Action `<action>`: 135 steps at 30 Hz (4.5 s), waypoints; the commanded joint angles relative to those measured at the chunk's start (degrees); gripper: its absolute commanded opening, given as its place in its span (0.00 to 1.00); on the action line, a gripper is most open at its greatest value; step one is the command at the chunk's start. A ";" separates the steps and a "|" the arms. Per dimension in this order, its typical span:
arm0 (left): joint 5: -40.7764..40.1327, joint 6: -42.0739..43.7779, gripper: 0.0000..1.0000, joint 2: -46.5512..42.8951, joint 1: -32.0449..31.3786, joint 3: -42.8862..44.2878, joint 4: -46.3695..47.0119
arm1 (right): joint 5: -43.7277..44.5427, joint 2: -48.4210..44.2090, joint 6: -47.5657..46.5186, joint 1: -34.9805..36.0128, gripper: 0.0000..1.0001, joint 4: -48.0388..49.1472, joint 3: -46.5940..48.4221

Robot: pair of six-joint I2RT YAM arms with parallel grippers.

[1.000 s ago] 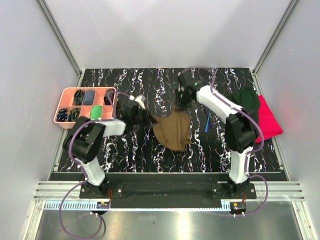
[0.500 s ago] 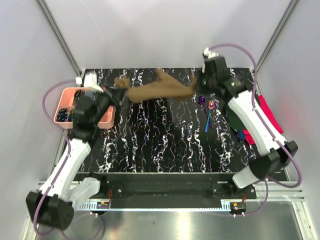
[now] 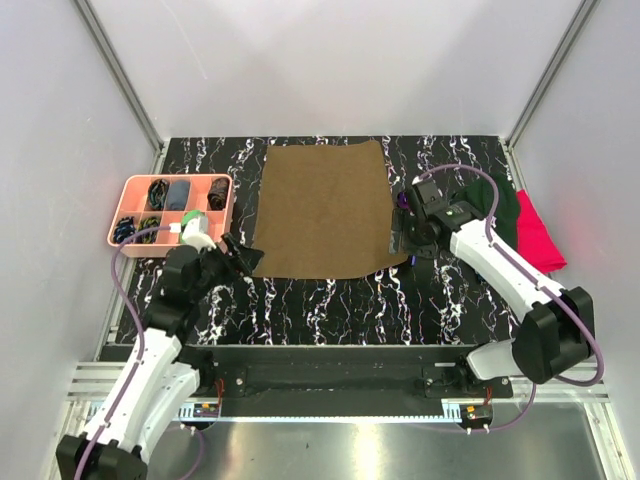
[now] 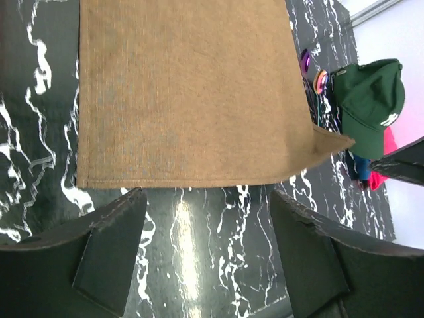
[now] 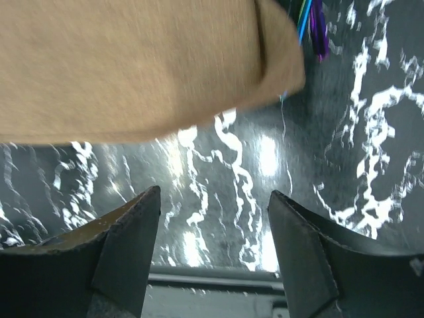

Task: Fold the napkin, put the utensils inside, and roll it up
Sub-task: Flatten the napkin out

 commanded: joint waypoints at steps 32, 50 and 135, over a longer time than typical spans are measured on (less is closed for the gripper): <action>-6.49 2.83 0.62 30.58 -6.31 10.07 15.87 | -8.39 7.81 3.69 -0.08 0.00 10.15 8.69; -14.21 -0.51 0.59 44.67 -10.45 2.08 23.27 | -6.80 -9.08 12.93 7.07 0.68 9.63 -11.72; -4.30 0.89 0.56 56.80 -2.28 -0.03 34.68 | -17.35 37.17 -0.52 -11.92 0.00 11.05 30.90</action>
